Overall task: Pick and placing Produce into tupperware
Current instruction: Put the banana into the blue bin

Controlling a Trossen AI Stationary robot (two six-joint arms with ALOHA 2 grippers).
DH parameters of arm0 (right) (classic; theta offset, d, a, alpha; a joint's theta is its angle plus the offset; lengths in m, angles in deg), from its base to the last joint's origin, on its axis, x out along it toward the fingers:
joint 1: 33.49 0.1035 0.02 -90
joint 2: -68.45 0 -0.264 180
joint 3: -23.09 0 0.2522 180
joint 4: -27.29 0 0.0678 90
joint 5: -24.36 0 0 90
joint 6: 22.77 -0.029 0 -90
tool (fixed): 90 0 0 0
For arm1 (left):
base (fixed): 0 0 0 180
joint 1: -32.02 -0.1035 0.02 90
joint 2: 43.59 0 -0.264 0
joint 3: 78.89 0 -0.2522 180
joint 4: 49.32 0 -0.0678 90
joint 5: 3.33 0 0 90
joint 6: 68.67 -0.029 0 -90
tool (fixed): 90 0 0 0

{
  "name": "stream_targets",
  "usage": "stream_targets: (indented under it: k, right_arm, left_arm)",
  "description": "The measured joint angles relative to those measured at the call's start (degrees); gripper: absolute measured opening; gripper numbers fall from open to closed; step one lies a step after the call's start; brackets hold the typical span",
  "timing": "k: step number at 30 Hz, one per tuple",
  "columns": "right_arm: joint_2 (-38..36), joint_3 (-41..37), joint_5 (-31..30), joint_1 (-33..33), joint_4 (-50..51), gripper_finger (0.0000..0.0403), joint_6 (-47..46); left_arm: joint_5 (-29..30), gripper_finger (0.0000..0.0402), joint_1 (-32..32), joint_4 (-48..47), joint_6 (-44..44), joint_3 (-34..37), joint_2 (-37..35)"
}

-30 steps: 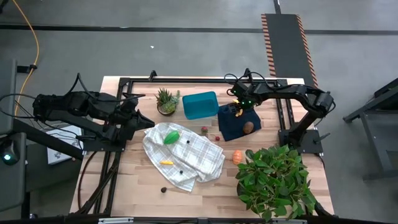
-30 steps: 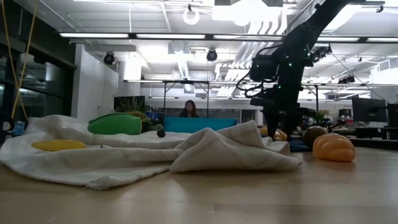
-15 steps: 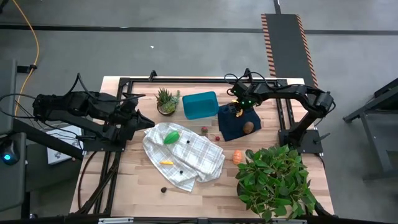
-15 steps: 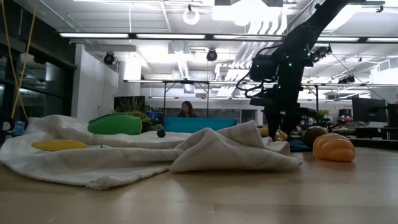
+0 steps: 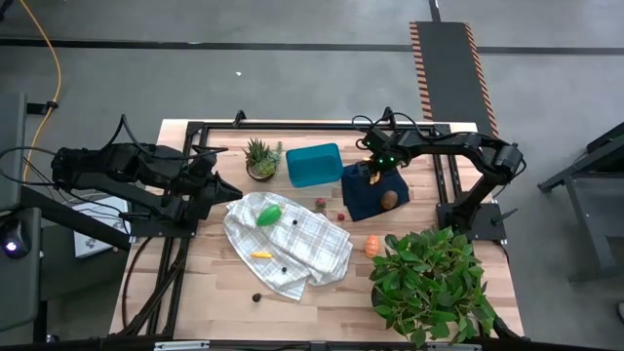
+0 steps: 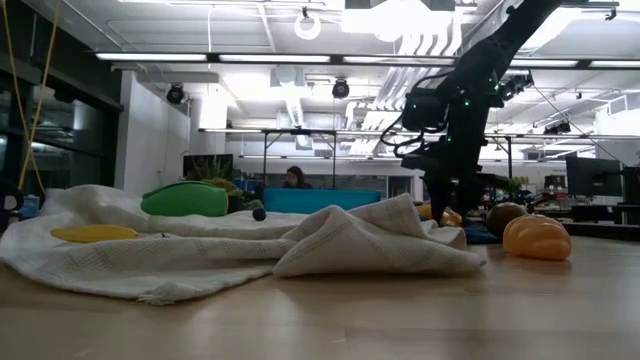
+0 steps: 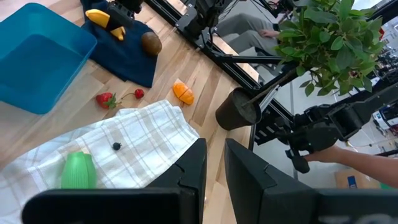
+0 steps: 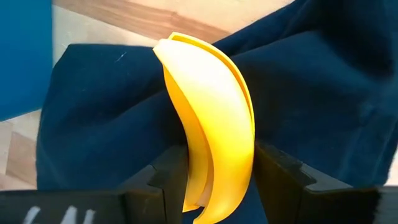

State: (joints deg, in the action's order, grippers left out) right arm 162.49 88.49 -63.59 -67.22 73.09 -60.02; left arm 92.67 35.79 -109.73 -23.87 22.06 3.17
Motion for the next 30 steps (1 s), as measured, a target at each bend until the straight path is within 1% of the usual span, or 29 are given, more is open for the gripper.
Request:
stream_targets:
  k: [13,21,30]
  right_arm:
    - [0.0,0.4,0.4,0.0,0.2,0.0149,-0.3]
    - [0.0,5.7,0.2,0.0,0.7,0.0149,1.0]
    - [-0.1,12.6,0.4,0.0,5.5,0.0149,3.4]
  left_arm:
    - [0.0,0.0046,0.0,0.0,-1.0,0.0,0.0]
    - [0.0,0.0046,0.0,0.0,-1.1,0.0,0.0]
    - [0.0,0.0046,0.0,-0.5,-1.1,0.0,0.0]
